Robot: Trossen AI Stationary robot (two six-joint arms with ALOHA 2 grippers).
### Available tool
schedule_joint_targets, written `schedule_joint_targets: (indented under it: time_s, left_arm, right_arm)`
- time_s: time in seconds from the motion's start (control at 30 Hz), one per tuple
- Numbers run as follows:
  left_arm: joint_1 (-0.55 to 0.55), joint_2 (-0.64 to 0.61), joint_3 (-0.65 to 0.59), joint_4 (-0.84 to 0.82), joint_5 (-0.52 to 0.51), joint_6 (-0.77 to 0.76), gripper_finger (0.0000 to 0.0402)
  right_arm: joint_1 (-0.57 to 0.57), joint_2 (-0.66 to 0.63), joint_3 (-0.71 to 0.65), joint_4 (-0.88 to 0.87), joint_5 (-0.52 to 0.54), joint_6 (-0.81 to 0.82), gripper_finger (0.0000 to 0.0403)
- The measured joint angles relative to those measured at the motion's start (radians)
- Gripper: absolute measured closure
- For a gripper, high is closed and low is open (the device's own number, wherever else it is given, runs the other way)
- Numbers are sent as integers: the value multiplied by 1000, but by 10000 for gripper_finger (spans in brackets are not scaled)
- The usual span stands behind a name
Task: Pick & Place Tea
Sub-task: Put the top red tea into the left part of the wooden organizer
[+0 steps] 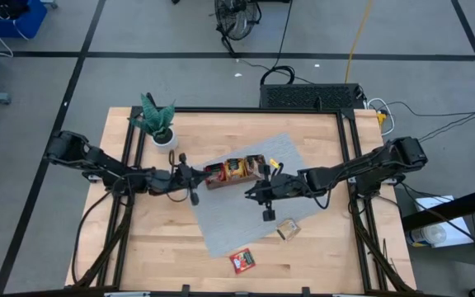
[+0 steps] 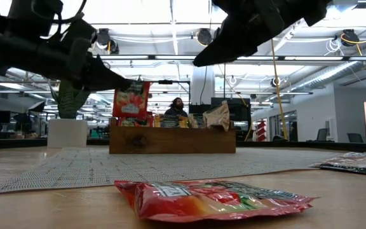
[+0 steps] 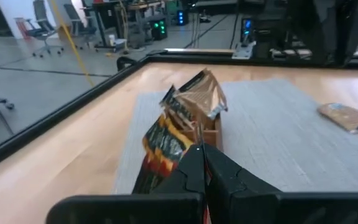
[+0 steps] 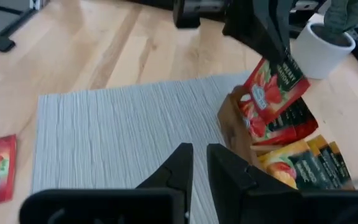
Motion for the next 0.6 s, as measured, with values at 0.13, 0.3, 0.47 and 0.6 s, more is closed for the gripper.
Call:
schedule_joint_targets:
  time_s: [0.13, 0.3, 0.47, 0.6]
  left_arm:
    - [18, 12, 7, 6, 49, -6, 401]
    - [48, 37, 9, 26, 70, -12, 401]
    - [70, 78, 9, 55, 99, -8, 401]
    - [89, 121, 9, 66, 117, -23, 401]
  right_arm:
    - [0, 0, 0, 5, 0, 0, 369]
    - [0, 0, 0, 5, 0, 0, 369]
    - [0, 0, 0, 5, 0, -4, 369]
    - [0, 0, 0, 6, 0, -4, 369]
